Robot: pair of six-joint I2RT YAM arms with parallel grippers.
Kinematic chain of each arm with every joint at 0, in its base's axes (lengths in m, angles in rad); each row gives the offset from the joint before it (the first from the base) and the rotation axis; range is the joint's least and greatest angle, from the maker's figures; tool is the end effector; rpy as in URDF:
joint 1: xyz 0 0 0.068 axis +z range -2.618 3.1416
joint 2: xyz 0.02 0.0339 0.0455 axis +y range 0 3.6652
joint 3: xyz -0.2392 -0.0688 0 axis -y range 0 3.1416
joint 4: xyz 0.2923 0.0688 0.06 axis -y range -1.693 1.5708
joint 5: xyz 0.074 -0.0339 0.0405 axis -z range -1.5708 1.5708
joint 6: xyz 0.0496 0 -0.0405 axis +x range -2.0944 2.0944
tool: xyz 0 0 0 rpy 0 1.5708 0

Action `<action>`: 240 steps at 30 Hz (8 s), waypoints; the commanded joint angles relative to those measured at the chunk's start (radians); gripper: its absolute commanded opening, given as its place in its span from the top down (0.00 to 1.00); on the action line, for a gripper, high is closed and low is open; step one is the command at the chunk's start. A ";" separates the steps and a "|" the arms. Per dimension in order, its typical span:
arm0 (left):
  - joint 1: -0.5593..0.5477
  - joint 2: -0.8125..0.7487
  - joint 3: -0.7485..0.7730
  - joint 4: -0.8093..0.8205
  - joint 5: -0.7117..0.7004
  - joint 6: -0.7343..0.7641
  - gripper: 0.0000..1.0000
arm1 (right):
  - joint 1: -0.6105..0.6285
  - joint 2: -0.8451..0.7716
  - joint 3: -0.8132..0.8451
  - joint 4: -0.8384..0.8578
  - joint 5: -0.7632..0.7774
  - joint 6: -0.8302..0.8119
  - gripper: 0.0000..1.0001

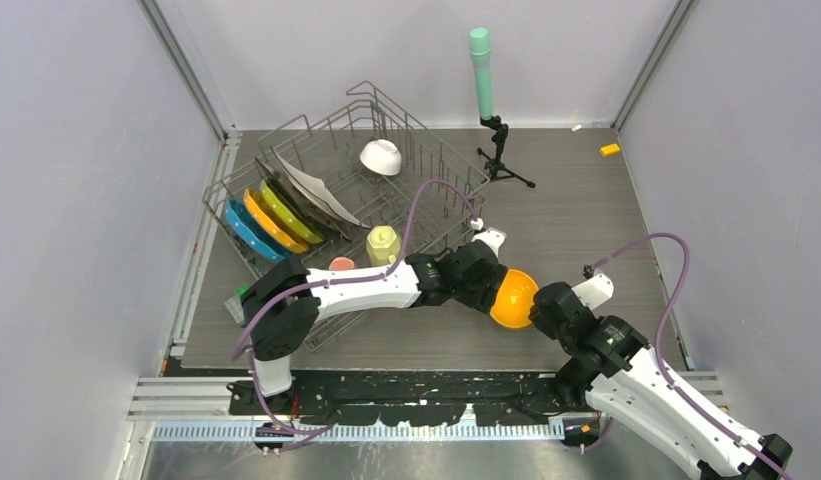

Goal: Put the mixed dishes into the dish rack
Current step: Pick up the bowl from the center of the board, then insert the bowl into the dish rack.

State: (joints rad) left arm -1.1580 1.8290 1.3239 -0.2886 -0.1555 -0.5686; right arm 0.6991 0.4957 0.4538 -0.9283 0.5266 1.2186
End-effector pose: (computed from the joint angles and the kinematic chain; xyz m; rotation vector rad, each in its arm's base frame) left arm 0.1884 -0.4111 0.1681 0.6366 2.3662 -0.6379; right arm 0.1463 0.0904 0.1786 0.7996 2.2388 0.2336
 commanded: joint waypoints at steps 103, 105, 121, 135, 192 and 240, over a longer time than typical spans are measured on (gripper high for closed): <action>0.012 0.057 0.100 0.021 0.000 0.002 0.85 | 0.004 0.158 -0.021 0.173 0.028 -0.007 0.71; 0.011 0.052 0.097 0.029 0.001 0.007 0.91 | 0.004 0.155 -0.019 0.173 0.028 -0.007 0.71; 0.012 -0.027 0.085 0.076 0.006 -0.025 1.00 | 0.003 0.007 0.064 0.123 0.017 -0.068 0.55; 0.063 -0.108 0.005 0.144 0.100 -0.035 1.00 | 0.004 -0.224 0.127 0.090 0.009 -0.160 0.46; 0.422 -0.644 -0.374 0.486 0.745 -0.151 1.00 | 0.004 -0.121 0.132 0.834 -0.812 -0.315 0.31; 0.422 -0.869 -0.394 0.101 0.135 0.002 0.47 | 0.004 0.154 0.383 0.608 -0.624 -0.591 0.65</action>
State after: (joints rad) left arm -0.7391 1.0416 0.9325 -0.1074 0.1925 -0.6121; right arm 0.6983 0.5625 0.7139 -0.3462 -0.1234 0.7525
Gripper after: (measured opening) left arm 0.520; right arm 0.664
